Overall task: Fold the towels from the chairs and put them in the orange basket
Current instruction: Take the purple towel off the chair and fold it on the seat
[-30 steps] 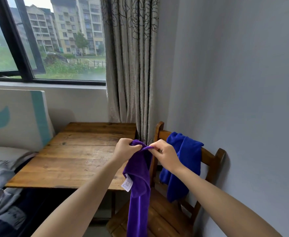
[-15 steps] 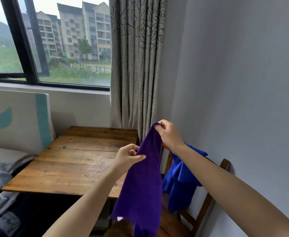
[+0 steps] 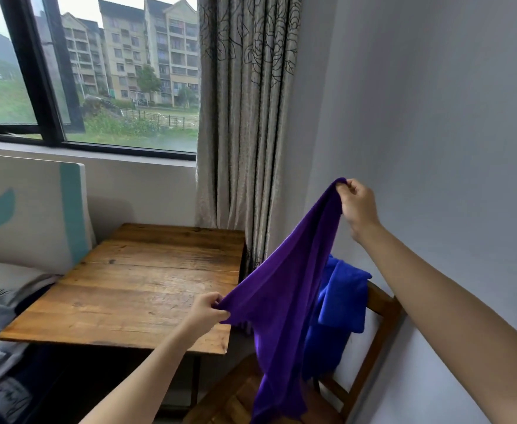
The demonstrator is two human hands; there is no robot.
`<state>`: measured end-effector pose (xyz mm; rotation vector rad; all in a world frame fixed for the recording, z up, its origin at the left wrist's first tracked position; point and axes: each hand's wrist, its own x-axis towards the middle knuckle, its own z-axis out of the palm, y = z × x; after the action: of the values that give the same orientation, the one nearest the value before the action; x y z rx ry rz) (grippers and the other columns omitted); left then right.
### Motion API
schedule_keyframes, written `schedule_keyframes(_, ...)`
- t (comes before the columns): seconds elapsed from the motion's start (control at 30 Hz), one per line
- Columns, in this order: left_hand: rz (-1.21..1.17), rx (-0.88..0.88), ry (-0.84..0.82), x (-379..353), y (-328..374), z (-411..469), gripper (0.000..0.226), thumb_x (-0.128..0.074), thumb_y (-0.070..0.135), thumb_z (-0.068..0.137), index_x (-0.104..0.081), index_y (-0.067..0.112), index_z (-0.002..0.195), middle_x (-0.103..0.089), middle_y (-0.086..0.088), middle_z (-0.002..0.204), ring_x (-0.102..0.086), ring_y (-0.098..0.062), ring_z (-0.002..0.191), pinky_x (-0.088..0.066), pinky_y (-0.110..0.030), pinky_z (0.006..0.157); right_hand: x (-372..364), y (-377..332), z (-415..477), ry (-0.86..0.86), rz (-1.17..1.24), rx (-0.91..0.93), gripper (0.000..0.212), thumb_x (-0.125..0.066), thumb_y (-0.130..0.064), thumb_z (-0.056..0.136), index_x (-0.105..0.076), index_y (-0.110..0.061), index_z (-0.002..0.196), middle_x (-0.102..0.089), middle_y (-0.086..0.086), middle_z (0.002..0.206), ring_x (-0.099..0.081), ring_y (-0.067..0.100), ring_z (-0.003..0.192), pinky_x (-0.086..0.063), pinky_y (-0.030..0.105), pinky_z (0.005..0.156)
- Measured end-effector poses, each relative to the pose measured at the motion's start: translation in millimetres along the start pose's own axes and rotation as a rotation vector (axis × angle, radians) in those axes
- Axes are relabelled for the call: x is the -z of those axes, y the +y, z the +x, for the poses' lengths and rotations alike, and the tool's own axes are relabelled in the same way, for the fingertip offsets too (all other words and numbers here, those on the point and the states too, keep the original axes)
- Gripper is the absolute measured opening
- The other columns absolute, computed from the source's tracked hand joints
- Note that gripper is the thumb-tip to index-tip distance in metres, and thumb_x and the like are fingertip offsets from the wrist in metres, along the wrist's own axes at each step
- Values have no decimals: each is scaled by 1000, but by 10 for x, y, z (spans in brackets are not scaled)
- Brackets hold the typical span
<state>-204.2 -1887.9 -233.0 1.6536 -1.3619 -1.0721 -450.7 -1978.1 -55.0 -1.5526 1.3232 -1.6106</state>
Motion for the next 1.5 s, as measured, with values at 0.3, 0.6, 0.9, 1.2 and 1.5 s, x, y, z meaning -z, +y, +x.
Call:
schedule_keyframes(0.3, -558, -42, 149, 560, 23, -27, 5, -59, 6, 86, -63, 7, 84, -67, -11, 87, -59, -24, 95, -39, -40, 94, 306, 373, -46, 70, -31, -127, 29, -45, -16, 97, -48, -18, 69, -46, -1, 66, -39, 9, 59, -34, 18, 52)
schedule_keyframes(0.6, -750, -127, 197, 643, 232, 113, 13, -48, 9, 94, -55, 16, 85, -62, -6, 87, -61, -22, 80, -49, -42, 78, 342, 544, 16, 13, -82, -136, 26, -39, -18, 100, -49, -22, 76, -50, -2, 76, -45, 11, 70, -41, 24, 65)
schedule_keyframes(0.9, -686, -188, 232, 720, 839, 504, 13, -54, 10, 92, -56, 16, 81, -59, -3, 79, -56, -16, 72, -47, -31, 67, 329, 601, 451, 122, -36, -288, 19, -37, -20, 98, -48, -22, 84, -50, -5, 80, -46, 18, 87, -44, 37, 79)
schedule_keyframes(1.2, -709, -430, 221, 932, 1464, 325, 23, -59, 10, 89, -64, 23, 70, -64, 9, 63, -60, -9, 64, -51, -24, 64, 619, 277, 404, 193, 1, -183, 23, -33, -21, 99, -47, -28, 83, -55, -5, 92, -52, 15, 86, -53, 33, 74)
schedule_keyframes(1.5, -624, -367, 218, 684, 1008, -457, 25, -58, 8, 88, -67, 23, 70, -66, 10, 63, -61, -6, 64, -51, -22, 63, 977, 433, -362, 135, -42, -220, 21, -36, -24, 99, -47, -29, 82, -52, -7, 85, -47, 15, 82, -43, 31, 70)
